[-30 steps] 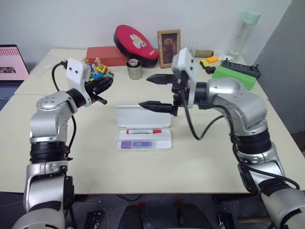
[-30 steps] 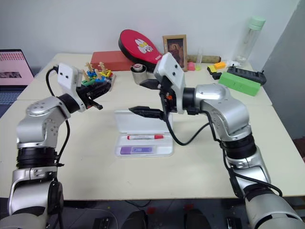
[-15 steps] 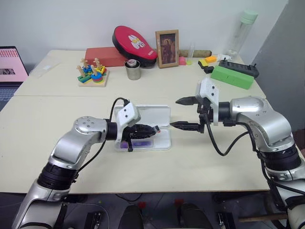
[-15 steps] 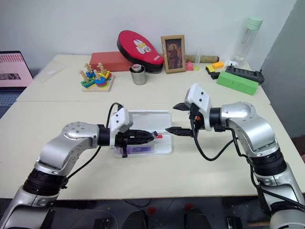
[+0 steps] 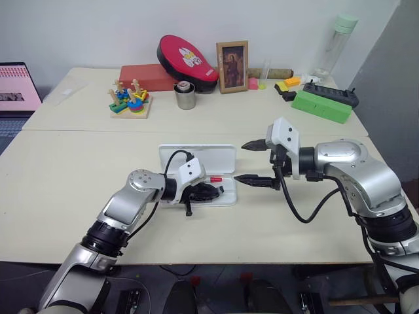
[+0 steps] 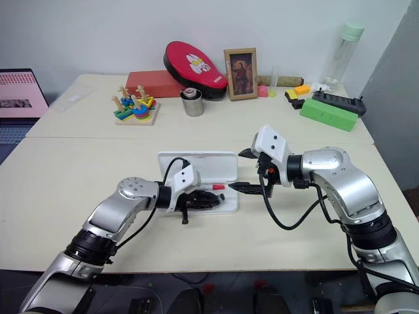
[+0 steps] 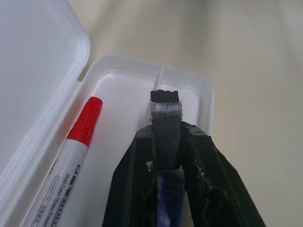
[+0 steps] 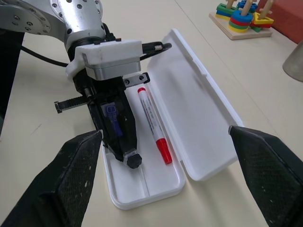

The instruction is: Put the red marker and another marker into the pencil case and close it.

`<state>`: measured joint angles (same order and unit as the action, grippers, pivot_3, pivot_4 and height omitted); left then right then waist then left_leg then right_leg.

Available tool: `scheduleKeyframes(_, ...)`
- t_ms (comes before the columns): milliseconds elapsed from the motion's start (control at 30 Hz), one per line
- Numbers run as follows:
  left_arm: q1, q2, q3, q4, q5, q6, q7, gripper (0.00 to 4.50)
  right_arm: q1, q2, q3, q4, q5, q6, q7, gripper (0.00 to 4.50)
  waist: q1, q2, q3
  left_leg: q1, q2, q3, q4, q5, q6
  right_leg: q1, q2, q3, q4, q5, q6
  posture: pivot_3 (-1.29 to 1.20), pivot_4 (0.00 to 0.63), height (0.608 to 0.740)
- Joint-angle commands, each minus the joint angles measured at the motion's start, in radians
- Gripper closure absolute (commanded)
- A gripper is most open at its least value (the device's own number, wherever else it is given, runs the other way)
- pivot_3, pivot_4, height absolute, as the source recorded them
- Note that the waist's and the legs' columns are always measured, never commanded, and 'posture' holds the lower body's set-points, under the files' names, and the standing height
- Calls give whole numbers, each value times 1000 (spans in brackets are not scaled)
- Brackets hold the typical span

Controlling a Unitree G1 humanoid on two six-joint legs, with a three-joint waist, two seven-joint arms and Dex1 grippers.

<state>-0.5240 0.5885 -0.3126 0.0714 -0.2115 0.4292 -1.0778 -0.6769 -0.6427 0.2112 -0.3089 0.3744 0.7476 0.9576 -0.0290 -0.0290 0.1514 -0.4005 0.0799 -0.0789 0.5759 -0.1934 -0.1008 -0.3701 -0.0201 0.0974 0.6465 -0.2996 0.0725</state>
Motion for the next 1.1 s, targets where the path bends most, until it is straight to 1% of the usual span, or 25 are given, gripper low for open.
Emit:
scheduleKeyframes(33, -27, -27, -10, -1, 15, -15, -7, 4066, 4, -13, -18, -42, 3, 6, -13, 0, -1, 0, 0, 0, 0, 0, 0, 0, 0, 0, 0, 0, 0, 0, 0, 0, 150, 740)
scheduleKeyframes(433, -25, -45, -15, -15, 17, 22, -37, 4066, 20, -16, -26, -62, 11, 29, -34, 0, -1, 0, 0, 0, 0, 0, 0, 0, 0, 0, 0, 0, 0, 0, 0, 0, 150, 740)
scheduleKeyframes(500, -25, -46, -12, -21, 13, 34, -41, 3366, 19, -15, -26, -62, 11, 29, -35, 0, -1, 0, 0, 0, 0, 0, 0, 0, 0, 0, 0, 0, 1, 0, 0, 0, 150, 740)
scheduleKeyframes(533, -25, -45, -11, -26, 12, 40, -41, 3318, 19, -15, -26, -63, 12, 30, -36, 0, -1, 0, 0, 0, 0, 0, 0, 0, 0, 0, 0, 0, 1, 0, 0, 0, 150, 740)
scheduleKeyframes(633, -29, -47, -3, -49, -3, 65, -44, 2654, 18, -14, -25, -60, 11, 29, -38, 0, -1, 0, 0, 0, 0, 0, 0, 0, 0, 0, 0, 0, 1, 0, 0, 0, 150, 740)
scheduleKeyframes(867, -23, -53, 14, -92, -28, 104, -48, 1331, 13, -11, -24, -52, 11, 24, -39, 0, -1, 0, 0, 0, 0, 0, 0, 0, 0, 0, 0, 0, 1, 0, 0, 0, 150, 740)
scheduleKeyframes(900, -22, -53, 17, -102, -33, 113, -47, 1057, 12, -12, -24, -52, 11, 23, -38, 0, -1, 0, 0, 0, 0, 0, 0, 0, 0, 0, 0, 0, 1, 0, 0, 0, 150, 740)
scheduleKeyframes(967, -19, -50, 21, -118, -40, 126, -41, 641, 10, -12, -27, -50, 12, 23, -38, 0, -1, 0, 0, 0, 0, 0, 1, 0, 0, 0, 0, 0, 1, 0, 0, 0, 150, 740)
scheduleKeyframes(1000, -17, -50, 27, -126, -45, 132, -35, 512, 6, -8, -32, -45, 12, 18, -41, 0, -1, 0, 0, 0, 0, 0, 1, 0, 0, 0, 0, 0, 1, 0, 0, 0, 150, 740)
scheduleKeyframes(1067, -14, -50, 42, -141, -57, 146, -21, 57, -2, -2, -42, -39, 17, 14, -44, 0, -1, 0, 0, 0, 0, 0, 1, 0, 0, 1, 0, 0, 1, 0, 0, 0, 150, 740)
scheduleKeyframes(1100, -12, -51, 52, -150, -65, 154, -15, 22, -5, 0, -46, -37, 21, 13, -43, 0, -1, 0, 0, 0, 0, 0, 1, 0, 0, 1, 0, 0, 1, 0, 0, 0, 150, 740)
